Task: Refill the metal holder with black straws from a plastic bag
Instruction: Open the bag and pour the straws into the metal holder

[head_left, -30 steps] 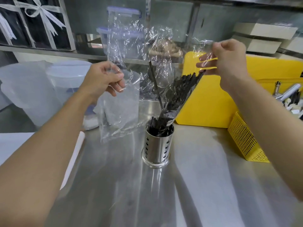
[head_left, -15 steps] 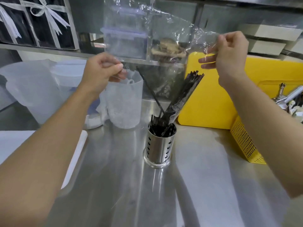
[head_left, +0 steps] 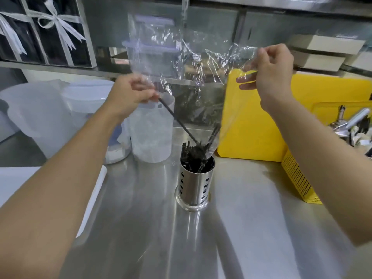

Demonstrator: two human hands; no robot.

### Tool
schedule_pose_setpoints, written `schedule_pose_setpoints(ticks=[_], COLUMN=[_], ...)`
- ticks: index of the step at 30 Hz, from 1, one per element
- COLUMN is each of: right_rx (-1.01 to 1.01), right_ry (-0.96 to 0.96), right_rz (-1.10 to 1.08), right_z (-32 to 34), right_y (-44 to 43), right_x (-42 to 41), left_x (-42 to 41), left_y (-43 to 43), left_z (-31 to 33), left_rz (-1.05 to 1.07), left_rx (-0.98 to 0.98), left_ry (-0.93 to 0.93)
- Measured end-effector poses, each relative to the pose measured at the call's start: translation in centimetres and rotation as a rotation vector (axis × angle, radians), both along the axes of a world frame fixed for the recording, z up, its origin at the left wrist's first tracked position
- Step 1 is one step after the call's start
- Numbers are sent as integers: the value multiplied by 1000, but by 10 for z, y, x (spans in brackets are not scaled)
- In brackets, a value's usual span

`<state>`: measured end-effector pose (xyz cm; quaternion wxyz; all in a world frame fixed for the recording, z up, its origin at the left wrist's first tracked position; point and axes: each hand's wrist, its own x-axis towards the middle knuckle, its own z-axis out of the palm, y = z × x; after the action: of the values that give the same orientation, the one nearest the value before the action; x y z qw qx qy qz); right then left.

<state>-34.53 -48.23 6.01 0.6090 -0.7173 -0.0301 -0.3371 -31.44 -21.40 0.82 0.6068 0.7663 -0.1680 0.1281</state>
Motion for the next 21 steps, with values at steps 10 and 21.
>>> schedule_pose_setpoints(ticks=[10, 21], right_rx=[52, -40], right_ry=[-20, 144], right_rz=[31, 74], right_z=[-6, -39], right_y=[-7, -19], right_x=[3, 7], left_x=[12, 15], left_y=[-3, -14], left_z=[6, -7], left_rz=[61, 34], left_rx=[-131, -80], left_ry=[-9, 2])
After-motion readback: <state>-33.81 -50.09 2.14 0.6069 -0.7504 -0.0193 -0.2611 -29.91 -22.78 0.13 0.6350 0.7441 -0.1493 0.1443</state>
